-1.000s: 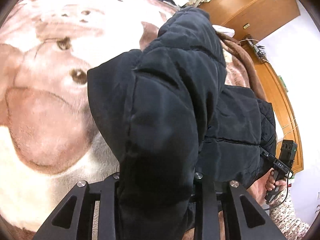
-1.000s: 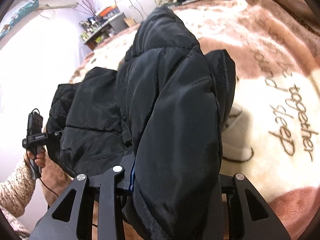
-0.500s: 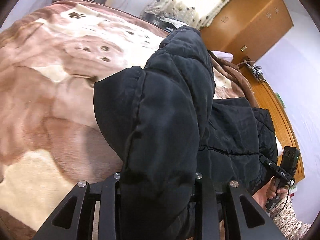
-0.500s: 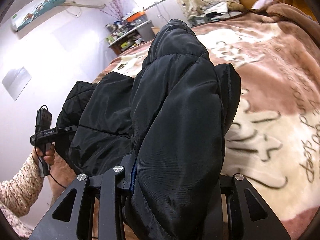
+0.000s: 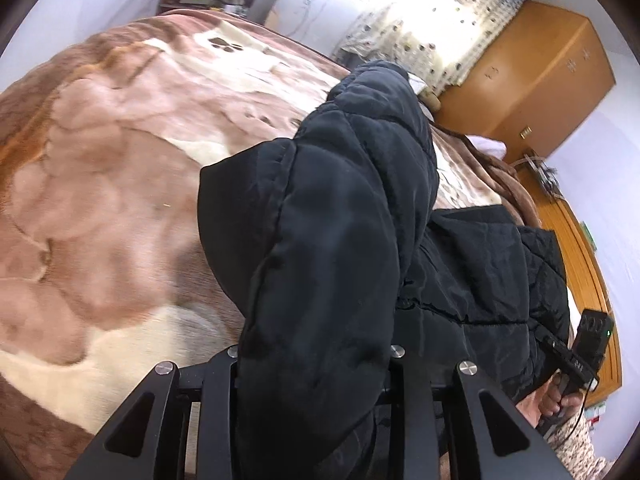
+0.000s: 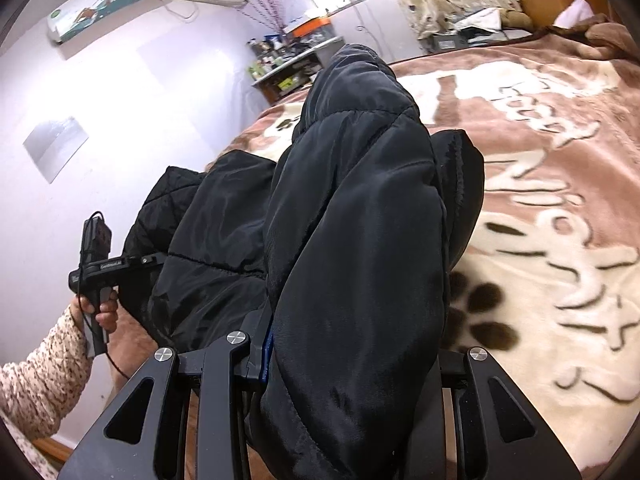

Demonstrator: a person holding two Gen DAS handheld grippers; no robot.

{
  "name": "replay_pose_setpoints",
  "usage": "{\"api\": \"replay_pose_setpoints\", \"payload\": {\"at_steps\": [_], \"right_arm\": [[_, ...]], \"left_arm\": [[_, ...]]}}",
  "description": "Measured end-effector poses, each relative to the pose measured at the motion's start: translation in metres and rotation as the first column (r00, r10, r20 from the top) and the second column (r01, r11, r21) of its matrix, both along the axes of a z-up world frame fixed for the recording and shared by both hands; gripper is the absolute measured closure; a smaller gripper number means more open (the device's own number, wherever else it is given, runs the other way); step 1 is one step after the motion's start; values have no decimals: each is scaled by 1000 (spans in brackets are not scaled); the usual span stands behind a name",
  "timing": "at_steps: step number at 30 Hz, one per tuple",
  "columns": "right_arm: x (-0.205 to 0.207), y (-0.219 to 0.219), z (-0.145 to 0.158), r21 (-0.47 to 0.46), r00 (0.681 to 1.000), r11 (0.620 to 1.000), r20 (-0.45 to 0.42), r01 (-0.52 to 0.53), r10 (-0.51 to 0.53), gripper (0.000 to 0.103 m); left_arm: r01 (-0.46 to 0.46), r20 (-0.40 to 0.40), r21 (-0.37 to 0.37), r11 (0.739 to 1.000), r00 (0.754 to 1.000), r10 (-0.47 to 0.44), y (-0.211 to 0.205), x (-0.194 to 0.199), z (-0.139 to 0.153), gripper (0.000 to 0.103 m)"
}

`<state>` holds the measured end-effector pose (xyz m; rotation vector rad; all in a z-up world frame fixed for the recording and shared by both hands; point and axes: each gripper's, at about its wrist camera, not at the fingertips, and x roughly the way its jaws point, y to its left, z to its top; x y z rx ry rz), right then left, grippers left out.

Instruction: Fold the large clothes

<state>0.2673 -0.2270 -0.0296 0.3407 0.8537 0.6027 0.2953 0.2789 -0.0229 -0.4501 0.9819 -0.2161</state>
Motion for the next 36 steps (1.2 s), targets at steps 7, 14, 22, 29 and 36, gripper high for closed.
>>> {"api": "replay_pose_setpoints", "payload": {"at_steps": [7,14,22,29,36], "right_arm": [[4,7,-30,-11,999,1000,-46,14,-14,67],[3,4,-60,-73,993,996,-106,44,-52,66],[0,7,-75,-132,990,990,-123,53,-70,55],[5,7,-73,-156,987,987,-147,44,-67,47],[6,7,-58,-192,977,979,-185,71,-107,38]], "left_arm": [[-39,-56,18,999,998,40,9,2,-30,72],[-42,-110,62,997,993,49,11,6,-59,65],[-39,-147,110,993,988,55,7,12,-70,51],[-54,-161,140,989,984,76,0,18,-70,39],[-103,-143,113,988,983,119,9,10,-55,38]]}}
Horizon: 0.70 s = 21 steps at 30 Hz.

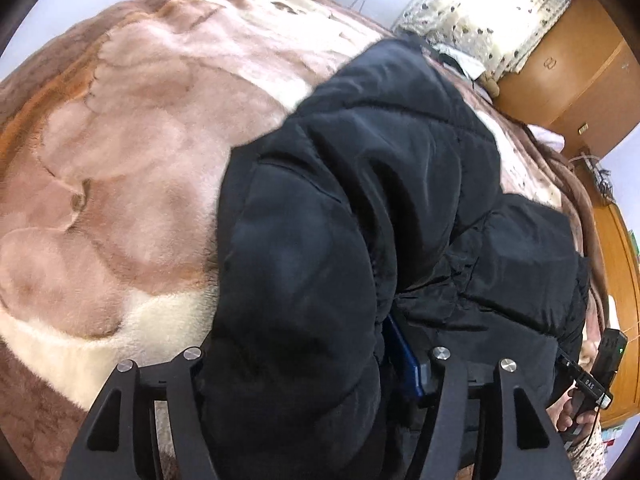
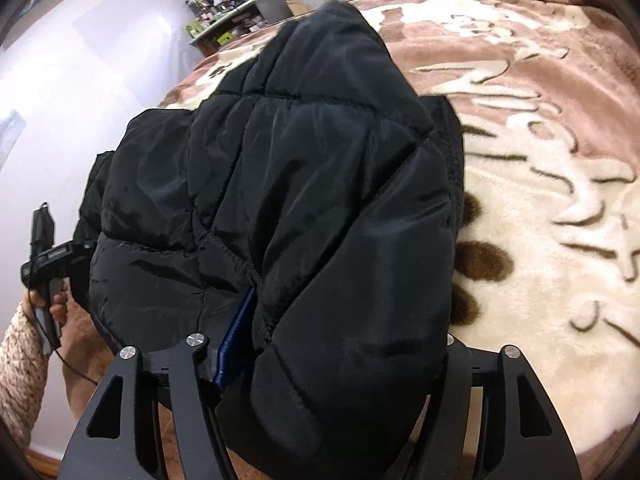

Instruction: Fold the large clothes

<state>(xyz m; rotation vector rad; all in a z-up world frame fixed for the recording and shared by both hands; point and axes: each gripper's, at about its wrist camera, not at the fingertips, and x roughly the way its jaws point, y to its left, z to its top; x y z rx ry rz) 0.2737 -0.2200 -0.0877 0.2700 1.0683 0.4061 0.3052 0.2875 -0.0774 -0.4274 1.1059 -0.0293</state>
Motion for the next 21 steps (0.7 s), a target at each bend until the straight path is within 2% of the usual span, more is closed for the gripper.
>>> {"api": "replay_pose_setpoints", "payload": {"at_steps": [4,8,10,13,17,19,21], "right_arm": [[-11,8,27,-93,999,996,45,-14,18,34],[-24,16,52,-170,994,985,107,0,19,30],[-27,19,60,-197,993,980,121,18,6,28],[-34,27,75,-277,985,960,171,40,8,26],[-26,21,80,-307,982,945,181,110,-56,26],[-24,4,91,-320,965,923,217,214,-148,26],[-27,-6,103,-283,950,926,257,249,-176,26]], "left_arm": [[-39,36,21,999,999,38,8,-15,21,38],[-87,158,74,993,985,75,10,-34,63,38],[-86,193,87,992,979,68,3,-36,81,35],[-21,212,118,993,977,-4,-20,-32,97,34],[14,185,139,990,982,-40,-41,-23,92,34],[34,177,107,994,983,-53,-47,-26,87,34],[51,156,98,994,986,-66,-58,-22,80,34]]}}
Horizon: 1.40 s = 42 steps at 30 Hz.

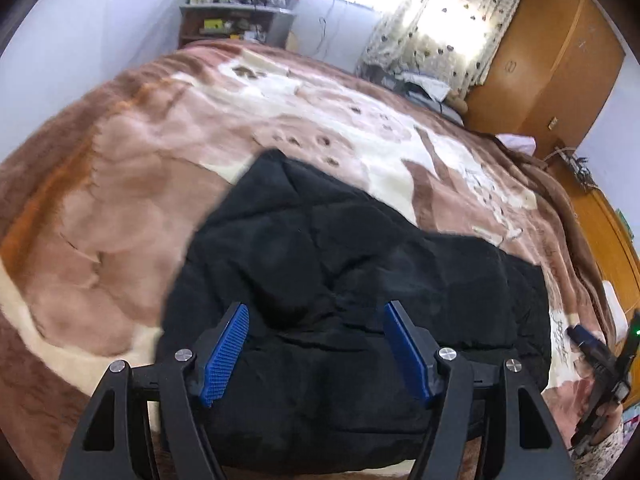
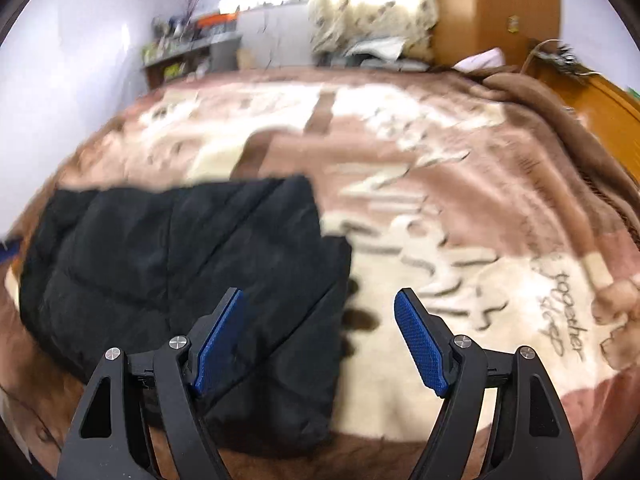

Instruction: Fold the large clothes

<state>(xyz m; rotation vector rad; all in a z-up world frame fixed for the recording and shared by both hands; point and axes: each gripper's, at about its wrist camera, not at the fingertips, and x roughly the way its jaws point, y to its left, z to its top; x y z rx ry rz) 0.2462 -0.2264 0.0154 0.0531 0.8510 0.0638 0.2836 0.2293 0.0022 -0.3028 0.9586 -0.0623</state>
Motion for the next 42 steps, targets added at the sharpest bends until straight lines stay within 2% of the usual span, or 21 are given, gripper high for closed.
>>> {"api": "replay_pose_setpoints", "payload": {"at_steps": [2,6,9,14,22,26,30,32,33,38,42], "right_arm": [[0,0,5,71,998,996,1,-59,59,26],[-1,19,-16,95,983,980,-26,-177,180,26],[11,42,-47,118,972,973,-110,-197,210,26],[41,52,-95,165,960,973,-203,-163,195,26],[55,57,-109,138,947,976,-250,-170,201,23],[51,58,-91,101,949,983,-263,-154,176,23],[24,55,-52,66,977,989,-159,-132,141,23],[4,55,-34,63,983,990,-126,-130,137,23],[-5,56,-27,59,985,990,-114,-126,132,23],[-62,72,5,18,991,992,-51,-122,123,22],[-103,78,19,54,995,993,-10,-102,103,22]], "left_arm": [[17,-18,6,1000,1000,-17,-9,1,-9,34],[47,-66,37,998,997,-44,-24,7,-29,34],[23,-117,47,999,993,-17,-21,12,-46,34],[11,-139,37,999,990,-6,-14,13,-60,34],[-10,-153,61,998,988,19,-16,17,-68,34],[-50,-152,44,998,987,56,-18,8,-58,34],[-68,-126,32,997,989,71,-22,-14,-38,33],[-73,-100,34,997,992,76,-29,-31,-24,28],[-67,-88,41,997,994,71,-35,-40,-16,24],[-15,-5,130,991,1000,16,-70,-89,15,24],[-4,35,186,983,999,-3,-92,-128,30,18]]}}
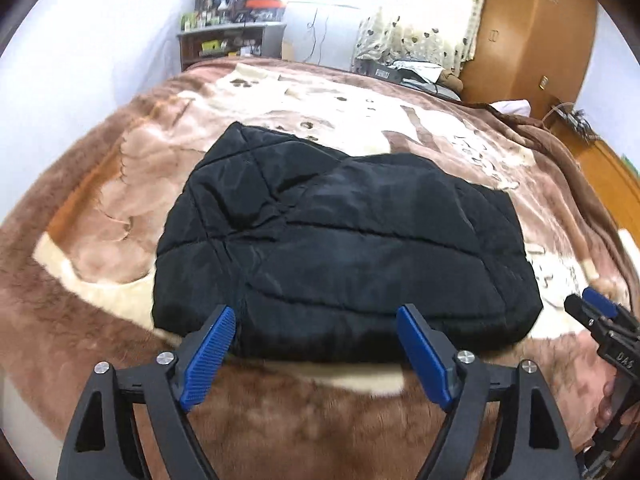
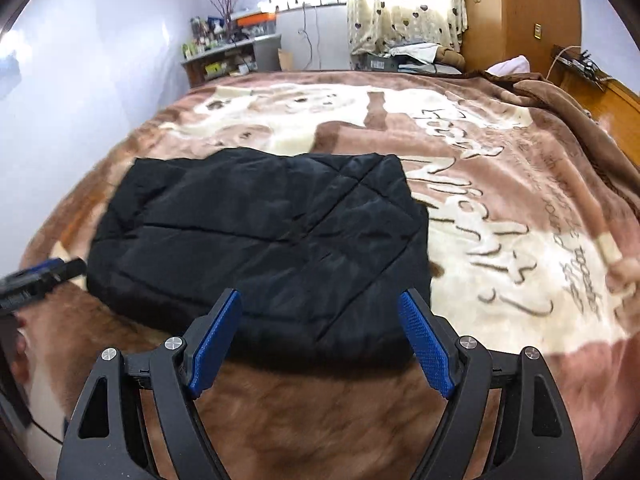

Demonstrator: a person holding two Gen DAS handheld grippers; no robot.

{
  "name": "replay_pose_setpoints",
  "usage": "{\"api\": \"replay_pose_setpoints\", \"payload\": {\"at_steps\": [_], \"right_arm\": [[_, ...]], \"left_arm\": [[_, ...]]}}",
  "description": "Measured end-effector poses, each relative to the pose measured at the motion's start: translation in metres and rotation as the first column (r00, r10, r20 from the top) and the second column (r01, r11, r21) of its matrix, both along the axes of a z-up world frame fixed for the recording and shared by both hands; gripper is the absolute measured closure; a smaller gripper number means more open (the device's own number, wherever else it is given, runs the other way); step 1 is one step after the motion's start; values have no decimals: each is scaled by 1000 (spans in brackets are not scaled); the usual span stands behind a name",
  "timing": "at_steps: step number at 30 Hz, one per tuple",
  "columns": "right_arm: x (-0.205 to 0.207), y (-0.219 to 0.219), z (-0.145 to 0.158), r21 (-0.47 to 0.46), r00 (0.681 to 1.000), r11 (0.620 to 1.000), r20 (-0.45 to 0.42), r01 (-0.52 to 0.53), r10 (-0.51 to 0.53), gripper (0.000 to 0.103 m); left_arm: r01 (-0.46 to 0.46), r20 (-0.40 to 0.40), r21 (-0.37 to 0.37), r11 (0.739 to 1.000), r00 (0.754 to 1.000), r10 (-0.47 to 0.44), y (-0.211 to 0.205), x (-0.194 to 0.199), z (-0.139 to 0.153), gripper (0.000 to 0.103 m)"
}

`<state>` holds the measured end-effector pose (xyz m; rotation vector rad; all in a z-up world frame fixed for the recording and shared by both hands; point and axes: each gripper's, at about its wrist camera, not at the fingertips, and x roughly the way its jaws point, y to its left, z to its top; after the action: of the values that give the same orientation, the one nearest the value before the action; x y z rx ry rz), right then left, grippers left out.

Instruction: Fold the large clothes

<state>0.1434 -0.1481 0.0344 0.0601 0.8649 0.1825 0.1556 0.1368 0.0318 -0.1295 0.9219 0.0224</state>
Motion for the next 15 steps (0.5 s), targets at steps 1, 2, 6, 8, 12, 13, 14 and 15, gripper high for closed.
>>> {"api": "replay_pose_setpoints", "payload": {"at_steps": [1,2,6,8,12,13,14,15], "right_arm": [[-11,1,3,7,1000,1000,8,10,-11,22],[-6,-2,3,11,1000,1000,8,16,-17,22],[-33,-3,11,20,998,998,21,57,-57,22],[-49,-5,12,18,997,997,24,78,-78,22],[-70,-7,13,4,991,992,24,130,-130,22],[-76,-7,14,3,990,990,29,138,-138,22],[-80,-8,14,6,990,990,32,140,-140,22],[-84,-7,15,1,989,990,35,144,-144,22]], "left_arm": [[-2,2,26,1000,1000,1,-7,-9,3,16],[-1,5,54,999,1000,1,-14,-19,6,16],[11,29,111,994,999,-14,-34,-48,15,15],[12,42,124,992,999,-18,-43,-61,19,15],[13,65,96,995,998,-19,-54,-83,26,15],[14,68,91,996,997,-20,-57,-87,26,15],[21,69,85,996,997,-27,-60,-91,27,15],[23,76,84,996,997,-30,-64,-95,28,15]]}}
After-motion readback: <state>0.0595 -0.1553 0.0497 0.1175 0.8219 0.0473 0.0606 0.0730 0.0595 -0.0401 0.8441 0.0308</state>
